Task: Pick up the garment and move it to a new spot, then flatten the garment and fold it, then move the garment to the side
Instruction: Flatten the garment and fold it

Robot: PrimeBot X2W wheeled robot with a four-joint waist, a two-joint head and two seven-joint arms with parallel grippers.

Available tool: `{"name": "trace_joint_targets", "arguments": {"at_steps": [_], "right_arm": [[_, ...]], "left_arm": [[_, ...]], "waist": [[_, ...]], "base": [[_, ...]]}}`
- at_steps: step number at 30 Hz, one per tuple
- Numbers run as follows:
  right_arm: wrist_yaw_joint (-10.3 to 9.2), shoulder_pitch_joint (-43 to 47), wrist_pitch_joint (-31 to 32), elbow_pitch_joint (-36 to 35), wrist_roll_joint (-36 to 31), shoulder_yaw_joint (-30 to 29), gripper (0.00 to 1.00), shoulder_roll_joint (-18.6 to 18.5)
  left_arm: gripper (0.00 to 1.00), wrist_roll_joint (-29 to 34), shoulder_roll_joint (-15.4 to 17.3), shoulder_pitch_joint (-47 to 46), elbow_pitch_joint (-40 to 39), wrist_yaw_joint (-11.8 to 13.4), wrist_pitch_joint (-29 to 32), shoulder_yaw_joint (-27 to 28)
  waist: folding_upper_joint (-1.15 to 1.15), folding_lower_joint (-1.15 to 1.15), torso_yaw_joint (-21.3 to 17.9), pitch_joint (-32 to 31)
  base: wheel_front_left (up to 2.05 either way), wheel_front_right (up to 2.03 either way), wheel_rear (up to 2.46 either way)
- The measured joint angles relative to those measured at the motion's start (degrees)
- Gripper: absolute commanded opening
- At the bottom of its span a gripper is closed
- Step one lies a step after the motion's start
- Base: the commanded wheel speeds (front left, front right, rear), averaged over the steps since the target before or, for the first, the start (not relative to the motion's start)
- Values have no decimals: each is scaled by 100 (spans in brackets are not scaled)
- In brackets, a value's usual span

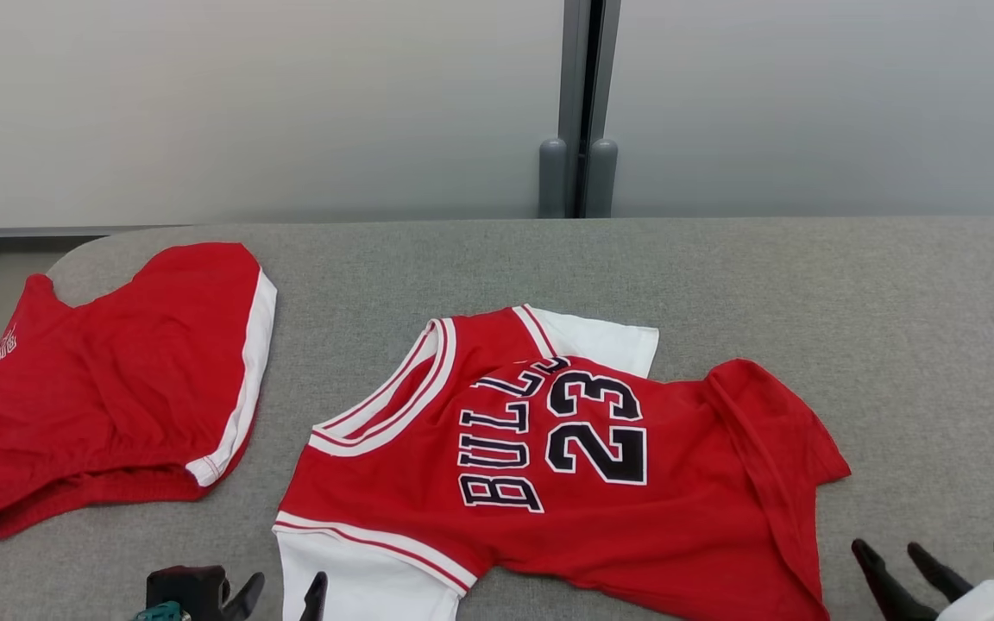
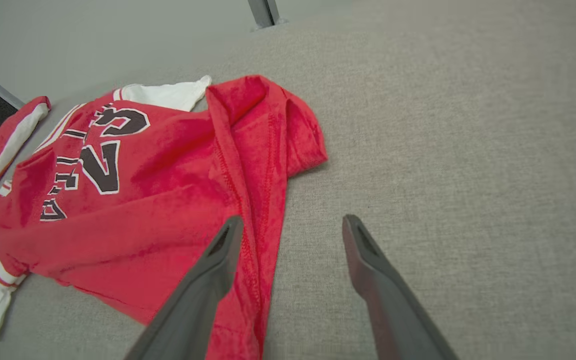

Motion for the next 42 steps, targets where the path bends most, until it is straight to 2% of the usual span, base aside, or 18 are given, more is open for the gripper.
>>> {"name": "trace_joint_targets", "arguments": {"at_steps": [6, 14, 23, 33, 34, 35, 36, 37, 38, 39, 40, 42], "right_arm": [[0, 317, 991, -76, 494, 87, 100, 79], [0, 594, 1647, -356, 787, 83, 100, 136], [0, 542, 1855, -359, 648, 132, 100, 378], [0, 425, 1904, -253, 481, 152, 100, 436], [0, 416, 1914, -243, 482, 154, 90, 437], [0, 399, 1924, -219, 482, 155, 64, 443], [0, 393, 1951, -198, 482, 156, 64, 449], [0, 392, 1952, -182, 483, 157, 42, 448], [0, 393, 1954, -166, 485, 156, 31, 449], [0, 393, 1968, -159, 495, 165, 4, 449], [0, 393, 1970, -159, 501, 181, 0, 450], [0, 392, 1964, -193, 546, 222, 0, 452]], "left_arm": [[100, -119, 73, 89, -129, 80, 445, -80], [100, -260, 145, 172, -181, 127, 828, -157], [100, -480, 48, 191, 333, 78, 1125, -285], [100, -582, -116, -114, 881, -89, 1021, -294], [100, -657, -131, -148, 939, -152, 1043, -298], [100, -694, -137, -171, 998, -188, 1071, -301], [86, -716, -142, -196, 1056, -234, 1077, -307], [46, -743, -149, -219, 1106, -281, 1076, -304], [7, -775, -153, -247, 1151, -311, 1072, -303], [0, -780, -157, -263, 1193, -338, 1062, -297], [0, -804, -151, -277, 1239, -377, 1051, -293], [0, -825, -175, -308, 1285, -435, 1048, -313]], "waist": [[0, 0, 59, 203], [0, 0, 49, 320], [0, 0, 12, 388], [0, 0, 45, 446], [0, 0, 48, 452], [0, 0, 50, 454], [0, 0, 50, 457], [0, 0, 50, 459], [0, 0, 52, 462], [0, 0, 54, 465], [0, 0, 57, 469], [0, 0, 61, 472]], "base": [[0, 0, 0], [0, 0, 0], [0, 0, 0], [0, 0, 0], [0, 0, 0], [0, 0, 0], [0, 0, 0], [0, 0, 0], [0, 0, 0], [0, 0, 0], [0, 0, 0], [0, 0, 0]]}}
